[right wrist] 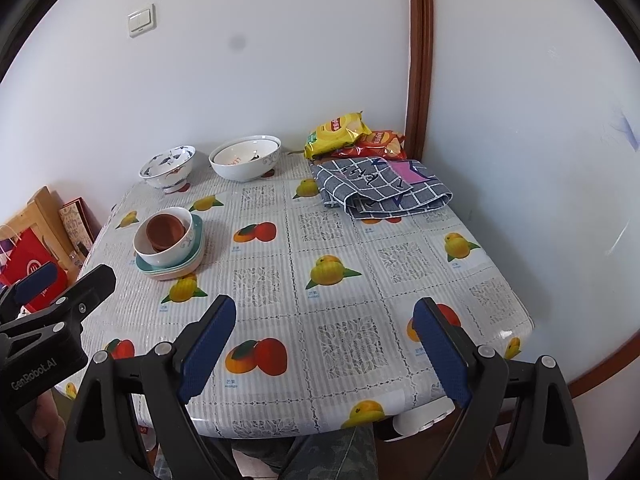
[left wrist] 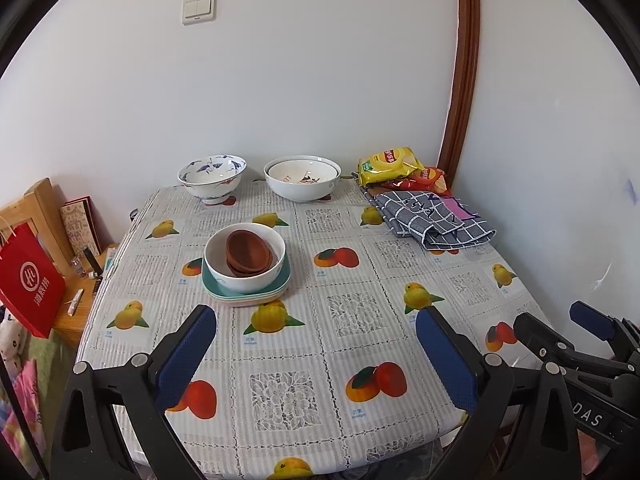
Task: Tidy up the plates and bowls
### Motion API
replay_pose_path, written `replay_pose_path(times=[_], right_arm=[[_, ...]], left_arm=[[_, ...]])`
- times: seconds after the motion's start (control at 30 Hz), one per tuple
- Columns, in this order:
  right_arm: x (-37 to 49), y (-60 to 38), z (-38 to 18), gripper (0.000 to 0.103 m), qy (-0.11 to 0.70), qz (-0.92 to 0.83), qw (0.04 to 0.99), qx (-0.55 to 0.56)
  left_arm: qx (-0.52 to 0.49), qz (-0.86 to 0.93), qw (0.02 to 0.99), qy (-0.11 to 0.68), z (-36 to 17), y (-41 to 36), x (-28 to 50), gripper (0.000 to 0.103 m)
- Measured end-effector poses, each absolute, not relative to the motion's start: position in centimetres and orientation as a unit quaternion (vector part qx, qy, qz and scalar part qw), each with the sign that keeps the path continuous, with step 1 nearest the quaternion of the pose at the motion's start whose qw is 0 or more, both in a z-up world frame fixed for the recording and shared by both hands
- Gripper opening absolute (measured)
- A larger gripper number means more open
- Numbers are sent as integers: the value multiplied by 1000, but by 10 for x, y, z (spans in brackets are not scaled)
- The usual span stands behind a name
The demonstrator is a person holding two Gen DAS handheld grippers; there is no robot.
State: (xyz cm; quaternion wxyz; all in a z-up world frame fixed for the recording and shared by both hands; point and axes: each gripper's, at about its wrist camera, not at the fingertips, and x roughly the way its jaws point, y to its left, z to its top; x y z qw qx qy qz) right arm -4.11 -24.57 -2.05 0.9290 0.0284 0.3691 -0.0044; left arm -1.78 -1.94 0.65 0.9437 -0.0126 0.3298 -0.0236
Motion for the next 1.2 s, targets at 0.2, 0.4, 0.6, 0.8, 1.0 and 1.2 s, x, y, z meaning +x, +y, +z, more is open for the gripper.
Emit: replay_pose_path(times=[0.2,0.4,0.6,0.8,1.0,1.2], right_arm=[[-43,-244,-20,90,369,-4,929,26],[-45,-245,-18,90,367,-4,930,28],[-45,-246,-18,90,366,-4,930,28],[-45,-247,-17,90,365,-4,930,28],[-45,-247,-17,90,366,-4,930,30],[-45,-247,-16,90,365,-3,930,31]], left_arm=[[-12,-23,943,331,6,-21,-18,101],[-12,-22,943,332,7,-21,-19,101],[-11,-22,943,332,7,-21,-19,101],[-12,-21,943,333,7,-21,-19,101],[-12,-21,943,332,7,-21,-19,101],[-12,-21,943,332,7,-20,-19,101]])
